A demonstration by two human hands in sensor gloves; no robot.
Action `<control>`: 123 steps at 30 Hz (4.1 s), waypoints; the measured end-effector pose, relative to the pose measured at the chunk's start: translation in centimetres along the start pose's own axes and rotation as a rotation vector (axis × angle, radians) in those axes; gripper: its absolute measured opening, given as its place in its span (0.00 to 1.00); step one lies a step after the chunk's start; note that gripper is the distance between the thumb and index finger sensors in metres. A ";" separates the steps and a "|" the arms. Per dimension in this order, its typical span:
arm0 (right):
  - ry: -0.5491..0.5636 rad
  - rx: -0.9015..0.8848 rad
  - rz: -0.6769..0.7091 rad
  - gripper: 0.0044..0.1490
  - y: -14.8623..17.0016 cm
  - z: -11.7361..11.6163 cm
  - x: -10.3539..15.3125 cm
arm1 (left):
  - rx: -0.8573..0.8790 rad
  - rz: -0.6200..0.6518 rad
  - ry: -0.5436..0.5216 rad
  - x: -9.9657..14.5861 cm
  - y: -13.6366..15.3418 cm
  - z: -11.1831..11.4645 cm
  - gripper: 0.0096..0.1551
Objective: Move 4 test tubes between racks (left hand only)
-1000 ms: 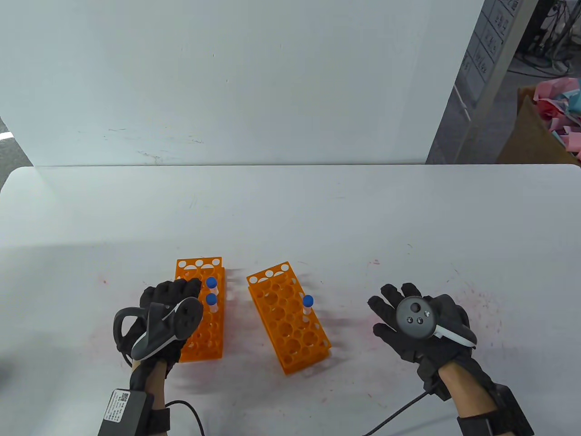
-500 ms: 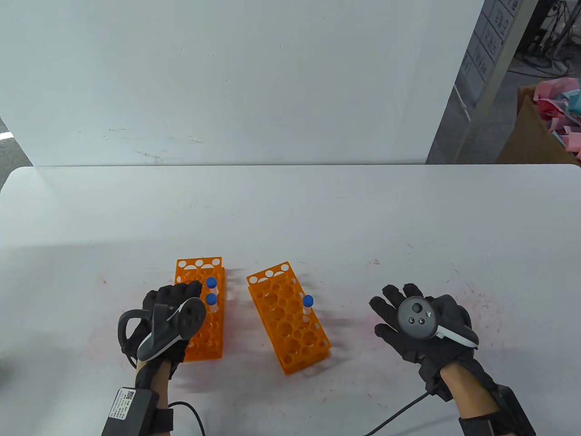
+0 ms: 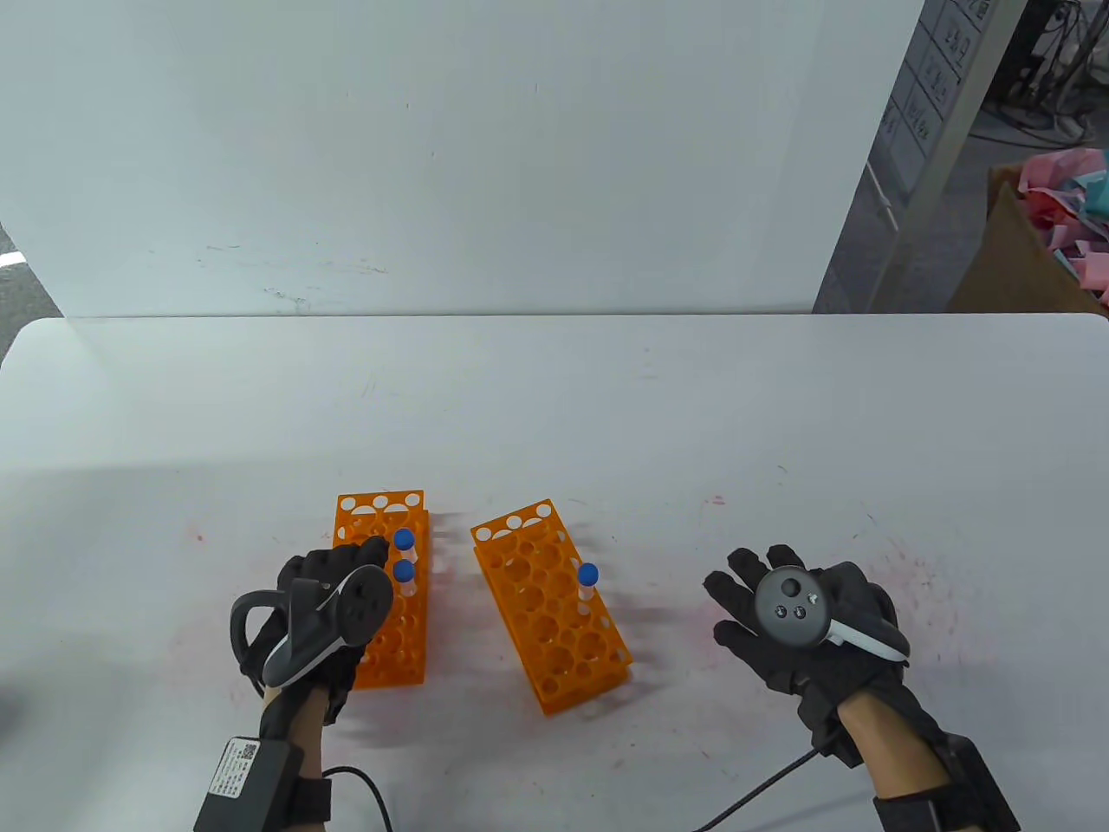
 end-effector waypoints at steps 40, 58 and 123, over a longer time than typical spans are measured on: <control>0.044 -0.006 0.010 0.40 0.2 1.0 0.3 | 0.058 0.140 -0.213 2.2 -2.8 -7.0 0.31; 0.024 -0.003 0.008 0.38 0.1 0.9 0.3 | 0.103 0.336 -0.242 2.9 -8.8 -7.6 0.34; -0.010 0.011 0.017 0.38 -0.2 0.4 0.2 | 0.145 0.542 -0.124 3.5 -15.0 -3.9 0.32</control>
Point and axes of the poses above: the tracker on the back of each hand, its own y axis roughly to the little-finger side, its own x axis roughly from the fingertips to the wrist, z = x × y, the point moved 4 cm from there along -x, roughly from the wrist to the fingertips, and after that the axes turned 10 degrees about -x, right-handed, at the moved point
